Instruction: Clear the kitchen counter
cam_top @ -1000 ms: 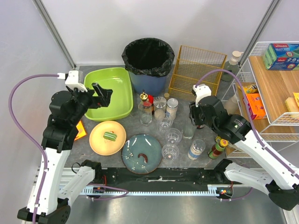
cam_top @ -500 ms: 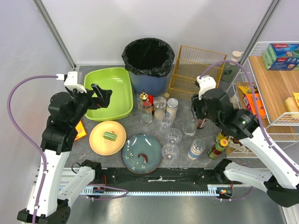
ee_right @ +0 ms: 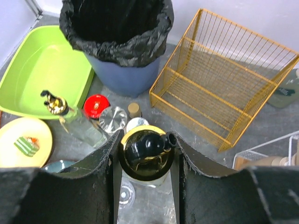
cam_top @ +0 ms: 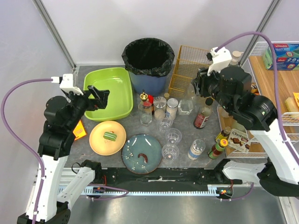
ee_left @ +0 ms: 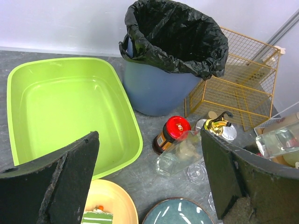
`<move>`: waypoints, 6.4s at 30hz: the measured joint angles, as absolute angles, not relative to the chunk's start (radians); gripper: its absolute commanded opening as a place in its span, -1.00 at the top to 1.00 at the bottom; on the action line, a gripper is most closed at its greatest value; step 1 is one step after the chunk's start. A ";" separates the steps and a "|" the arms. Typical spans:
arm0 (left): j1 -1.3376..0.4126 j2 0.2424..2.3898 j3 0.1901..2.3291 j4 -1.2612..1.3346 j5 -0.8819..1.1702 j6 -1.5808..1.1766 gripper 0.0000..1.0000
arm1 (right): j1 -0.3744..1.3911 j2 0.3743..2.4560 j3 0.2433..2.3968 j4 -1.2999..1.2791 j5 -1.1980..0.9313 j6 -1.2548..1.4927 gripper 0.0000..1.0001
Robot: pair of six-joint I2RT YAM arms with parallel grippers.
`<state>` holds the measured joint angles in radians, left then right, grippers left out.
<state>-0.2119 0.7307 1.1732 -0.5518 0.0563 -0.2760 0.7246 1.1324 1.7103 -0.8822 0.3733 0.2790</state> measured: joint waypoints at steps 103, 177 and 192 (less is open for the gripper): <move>-0.212 1.021 1.200 -0.308 0.037 -0.252 -0.90 | 0.297 2.125 1.886 0.294 0.283 -0.002 1.00; -0.212 0.875 1.109 -0.350 0.187 -0.334 -0.77 | 0.278 1.145 1.235 -0.855 0.190 0.276 -0.55; -0.212 0.828 1.105 -0.365 0.182 -0.348 -0.74 | 0.278 1.063 1.086 -0.672 0.162 0.296 -0.12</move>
<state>-0.2119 0.8280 1.1053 -0.3653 0.1822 -0.3477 0.2783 1.0630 1.0859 -0.6720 0.1623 0.2958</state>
